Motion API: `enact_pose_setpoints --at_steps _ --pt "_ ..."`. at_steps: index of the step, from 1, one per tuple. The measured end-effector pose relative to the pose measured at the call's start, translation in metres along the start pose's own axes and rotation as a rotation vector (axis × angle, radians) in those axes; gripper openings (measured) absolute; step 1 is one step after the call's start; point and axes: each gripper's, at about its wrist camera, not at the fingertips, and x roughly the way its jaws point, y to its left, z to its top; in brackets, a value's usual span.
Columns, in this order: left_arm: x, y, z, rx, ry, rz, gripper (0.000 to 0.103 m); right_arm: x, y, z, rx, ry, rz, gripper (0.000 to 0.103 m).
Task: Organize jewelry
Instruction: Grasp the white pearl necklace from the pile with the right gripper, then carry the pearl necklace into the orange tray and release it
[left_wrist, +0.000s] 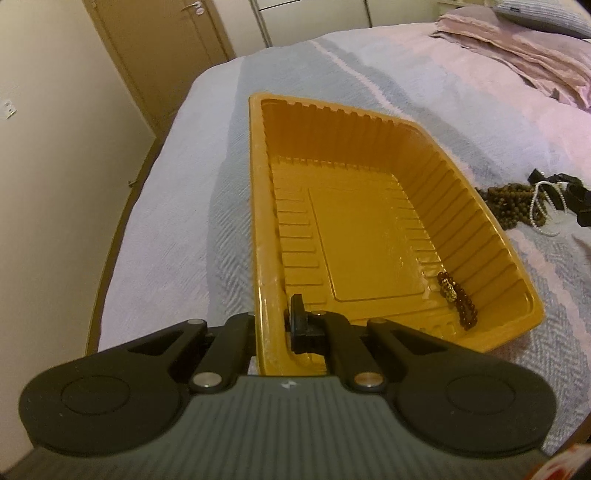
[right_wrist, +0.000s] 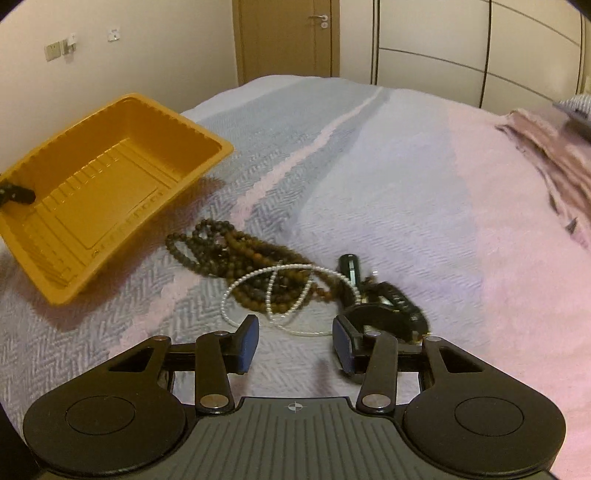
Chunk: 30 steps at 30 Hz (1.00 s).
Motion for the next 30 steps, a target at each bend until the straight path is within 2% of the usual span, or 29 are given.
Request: enact_pose_setpoints --at_steps 10,12,15,17,23,30 --pt "-0.002 0.002 -0.003 -0.017 0.020 0.037 0.003 0.021 -0.007 0.012 0.061 0.005 -0.012 0.044" --pt "-0.002 0.003 -0.001 -0.016 0.020 0.037 0.003 0.028 -0.007 0.013 0.062 0.018 -0.014 0.039" --pt "-0.001 0.002 -0.003 -0.014 0.022 0.038 0.003 0.041 -0.008 0.015 0.085 0.041 -0.003 0.023" --pt "0.000 0.003 -0.004 -0.017 0.025 0.036 0.004 0.046 -0.009 0.016 0.093 0.055 0.003 0.003" --pt "0.000 0.004 -0.006 -0.024 0.021 0.032 0.004 0.021 -0.004 0.027 0.051 0.011 -0.021 0.002" --pt "-0.001 0.006 -0.008 -0.032 0.011 0.026 0.004 -0.044 0.009 0.071 -0.055 -0.120 -0.002 0.002"
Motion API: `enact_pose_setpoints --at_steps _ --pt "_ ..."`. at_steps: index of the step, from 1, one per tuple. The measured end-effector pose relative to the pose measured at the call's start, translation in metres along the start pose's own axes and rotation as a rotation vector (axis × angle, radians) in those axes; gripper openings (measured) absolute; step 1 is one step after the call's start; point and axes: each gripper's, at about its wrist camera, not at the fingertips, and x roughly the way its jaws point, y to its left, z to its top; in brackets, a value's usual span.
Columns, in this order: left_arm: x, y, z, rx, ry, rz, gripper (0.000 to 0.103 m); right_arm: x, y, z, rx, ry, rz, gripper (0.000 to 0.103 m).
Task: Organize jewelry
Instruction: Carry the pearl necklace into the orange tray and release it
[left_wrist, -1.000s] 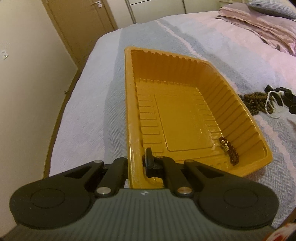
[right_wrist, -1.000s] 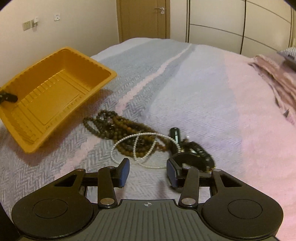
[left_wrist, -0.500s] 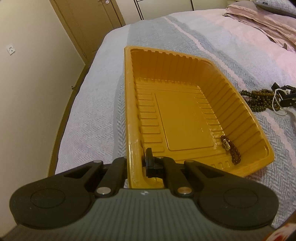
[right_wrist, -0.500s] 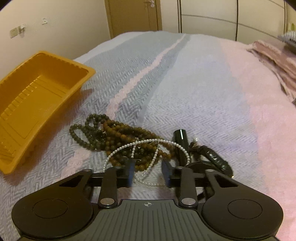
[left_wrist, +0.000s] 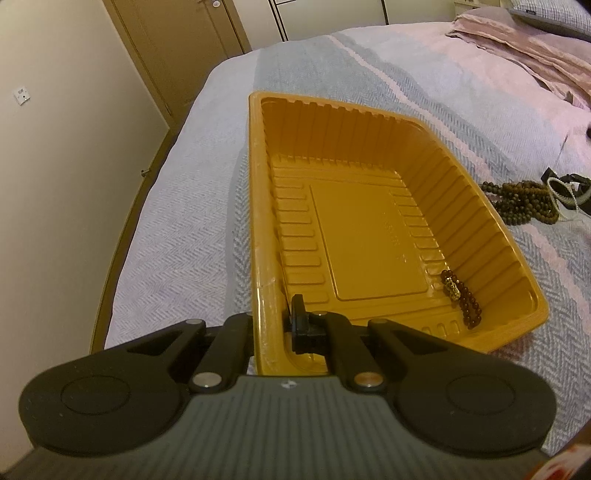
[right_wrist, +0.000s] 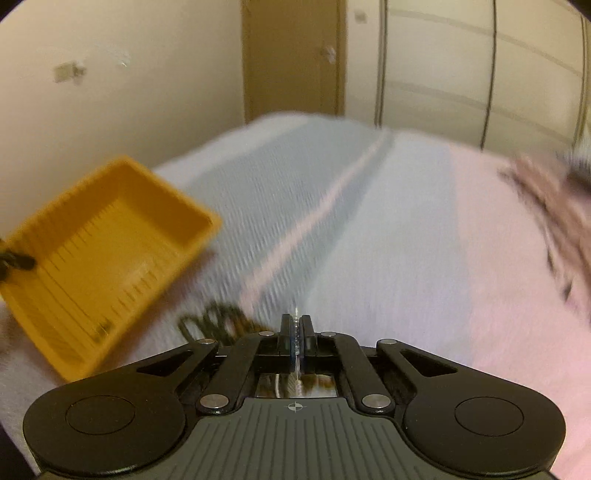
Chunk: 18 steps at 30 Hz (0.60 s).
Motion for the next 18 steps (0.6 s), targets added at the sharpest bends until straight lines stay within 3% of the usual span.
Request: enact_pose_setpoints --at_steps 10,18 --pt "-0.001 0.004 -0.001 -0.006 -0.014 -0.016 0.003 -0.060 0.040 0.077 -0.137 -0.191 0.103 0.002" --pt "-0.001 0.006 -0.003 -0.014 -0.021 -0.027 0.003 -0.063 0.094 0.127 -0.198 -0.276 0.295 0.002"
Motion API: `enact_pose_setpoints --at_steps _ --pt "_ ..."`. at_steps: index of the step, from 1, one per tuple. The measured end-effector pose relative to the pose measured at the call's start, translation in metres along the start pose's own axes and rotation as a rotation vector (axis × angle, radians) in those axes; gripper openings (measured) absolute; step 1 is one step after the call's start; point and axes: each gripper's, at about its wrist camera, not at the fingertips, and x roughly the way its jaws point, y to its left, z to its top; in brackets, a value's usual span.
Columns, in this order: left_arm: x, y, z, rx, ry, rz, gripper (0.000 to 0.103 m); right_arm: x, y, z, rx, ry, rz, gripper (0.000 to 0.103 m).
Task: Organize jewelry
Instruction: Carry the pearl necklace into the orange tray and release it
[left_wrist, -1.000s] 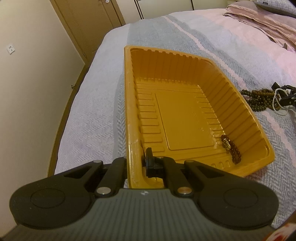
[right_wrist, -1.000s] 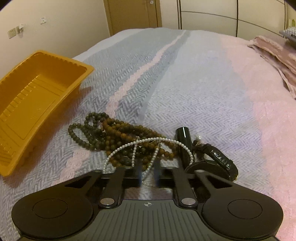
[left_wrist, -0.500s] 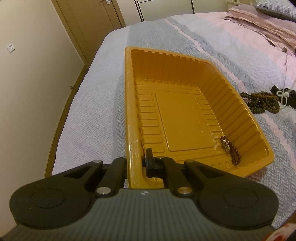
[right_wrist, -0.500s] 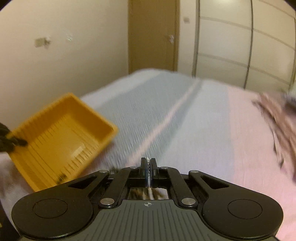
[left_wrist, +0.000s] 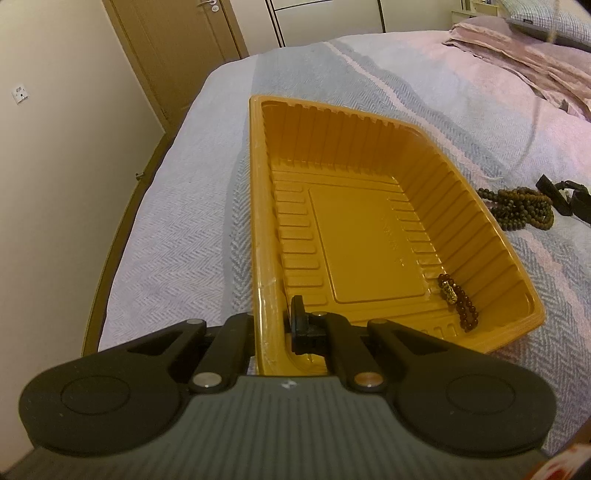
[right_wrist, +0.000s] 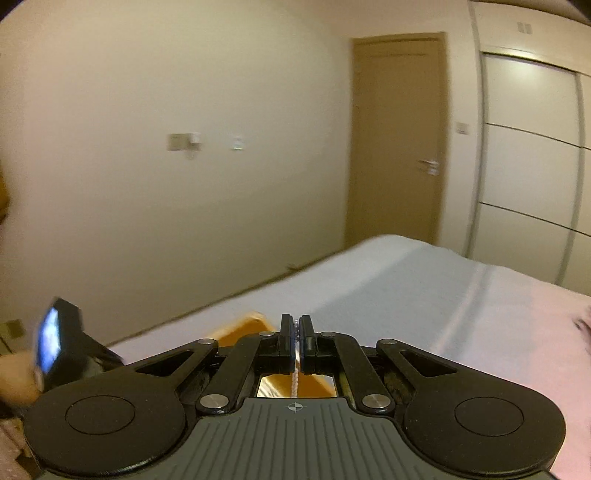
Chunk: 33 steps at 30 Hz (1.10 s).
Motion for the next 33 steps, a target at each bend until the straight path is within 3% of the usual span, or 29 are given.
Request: enact_pose_setpoints --at_steps 4,13,16,22,25,28,31,33 --pt "0.000 0.001 -0.002 -0.009 -0.002 -0.006 0.003 0.039 0.020 -0.006 -0.016 0.049 0.059 0.002" --pt "0.002 0.005 -0.003 -0.017 -0.002 -0.017 0.003 0.125 0.034 -0.067 0.066 0.298 0.213 0.002" --pt "0.003 0.005 -0.003 -0.018 -0.003 -0.017 0.003 0.137 0.034 -0.083 0.065 0.355 0.225 0.002" --pt "0.003 0.004 -0.002 -0.017 -0.001 -0.016 0.003 0.135 0.028 -0.099 0.085 0.384 0.232 0.003" --pt "0.003 0.004 -0.002 -0.017 -0.001 -0.016 0.003 0.121 0.016 -0.100 0.112 0.365 0.214 0.008" --pt "0.002 0.004 -0.002 -0.017 -0.001 -0.015 0.003 0.096 -0.004 -0.100 0.157 0.327 0.155 0.028" --pt "0.002 0.003 -0.002 -0.016 -0.001 -0.015 0.003 0.061 -0.033 -0.111 0.230 0.277 0.052 0.033" --pt "0.002 0.003 -0.001 -0.013 -0.002 -0.016 0.003 0.036 -0.053 -0.124 0.259 0.262 -0.065 0.035"
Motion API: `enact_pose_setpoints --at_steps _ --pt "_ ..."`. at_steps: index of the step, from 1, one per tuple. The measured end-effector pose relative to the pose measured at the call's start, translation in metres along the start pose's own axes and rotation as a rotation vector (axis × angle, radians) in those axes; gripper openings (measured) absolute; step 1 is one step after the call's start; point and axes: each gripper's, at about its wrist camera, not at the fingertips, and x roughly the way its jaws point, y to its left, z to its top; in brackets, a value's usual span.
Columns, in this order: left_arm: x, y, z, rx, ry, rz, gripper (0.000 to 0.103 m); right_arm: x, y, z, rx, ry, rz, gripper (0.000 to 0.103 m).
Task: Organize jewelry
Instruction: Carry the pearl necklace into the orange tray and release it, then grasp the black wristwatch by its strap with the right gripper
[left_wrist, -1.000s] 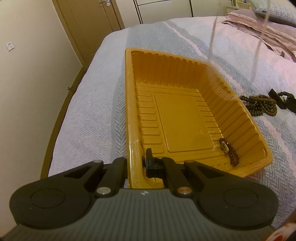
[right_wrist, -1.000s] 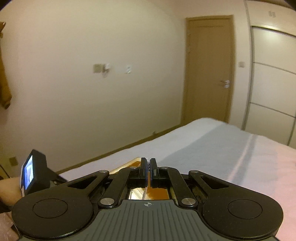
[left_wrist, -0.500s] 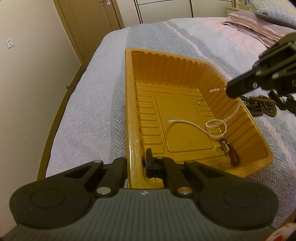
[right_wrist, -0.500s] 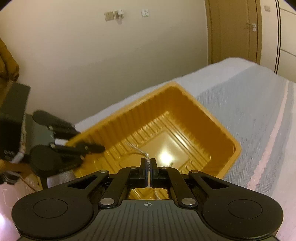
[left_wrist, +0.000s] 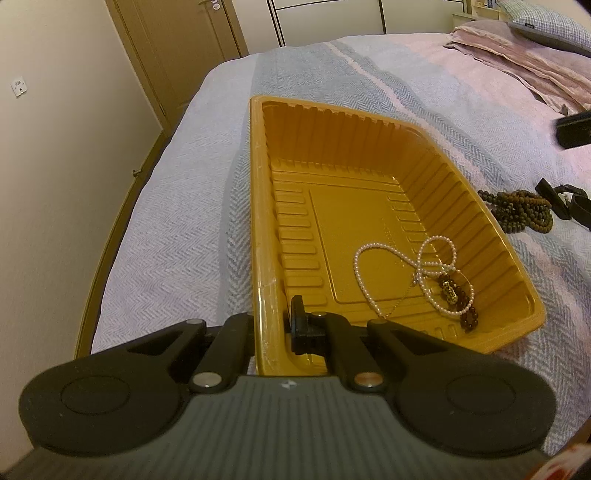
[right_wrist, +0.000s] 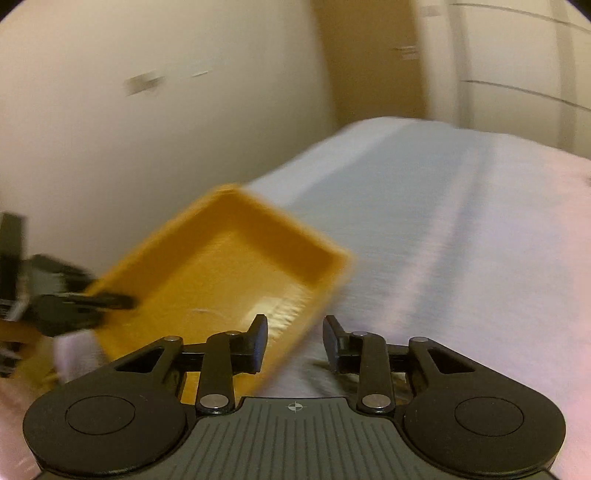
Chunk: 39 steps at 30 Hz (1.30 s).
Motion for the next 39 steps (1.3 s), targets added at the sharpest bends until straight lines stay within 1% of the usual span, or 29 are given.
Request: enact_pose_setpoints --at_steps 3,5,7,8,9,11,13,17,20,23,25,27,28,29,35,39 --pt "0.000 0.000 0.000 0.001 0.000 0.001 0.003 -0.029 -0.036 -0.023 0.037 -0.032 -0.204 0.039" --pt "0.000 0.000 0.000 0.001 0.000 0.002 0.003 -0.044 -0.060 -0.041 0.085 -0.024 -0.314 0.045" --pt "0.000 -0.001 -0.001 -0.001 -0.001 0.002 0.003 -0.054 -0.081 -0.058 0.154 0.002 -0.390 0.052" --pt "0.000 -0.001 -0.001 -0.002 -0.001 0.002 0.003 -0.056 -0.087 -0.066 0.183 0.015 -0.404 0.054" --pt "0.001 -0.001 -0.001 -0.004 0.000 0.001 0.003 -0.058 -0.092 -0.074 0.215 0.025 -0.403 0.055" --pt "0.002 -0.001 -0.001 -0.008 0.004 0.002 0.003 -0.058 -0.099 -0.089 0.279 0.039 -0.363 0.058" --pt "0.001 -0.002 -0.002 -0.008 0.007 0.003 0.003 -0.052 -0.099 -0.099 0.291 0.052 -0.333 0.061" --pt "0.000 -0.002 0.000 -0.004 0.009 0.006 0.003 -0.036 -0.093 -0.111 0.220 0.089 -0.296 0.068" --pt "0.001 -0.003 0.000 -0.004 0.012 0.007 0.003 -0.024 -0.096 -0.120 0.164 0.099 -0.311 0.068" --pt "0.002 -0.003 0.000 -0.004 0.015 0.007 0.003 -0.017 -0.103 -0.129 0.145 0.108 -0.299 0.068" --pt "0.002 -0.003 0.001 -0.003 0.015 0.008 0.003 -0.007 -0.106 -0.134 0.142 0.103 -0.275 0.068" --pt "0.002 -0.003 0.001 -0.001 0.016 0.009 0.003 -0.006 -0.106 -0.135 0.142 0.089 -0.269 0.067" --pt "0.002 -0.004 0.001 0.000 0.016 0.009 0.003 -0.007 -0.106 -0.135 0.141 0.077 -0.261 0.059" --pt "0.002 -0.004 0.001 0.001 0.016 0.009 0.003 -0.007 -0.105 -0.133 0.138 0.072 -0.257 0.048" --pt "0.002 -0.004 0.001 0.002 0.016 0.008 0.003 -0.006 -0.098 -0.131 0.112 0.082 -0.292 0.047" --pt "0.003 -0.004 0.002 0.004 0.015 0.008 0.003 -0.008 -0.087 -0.125 0.062 0.098 -0.332 0.047"
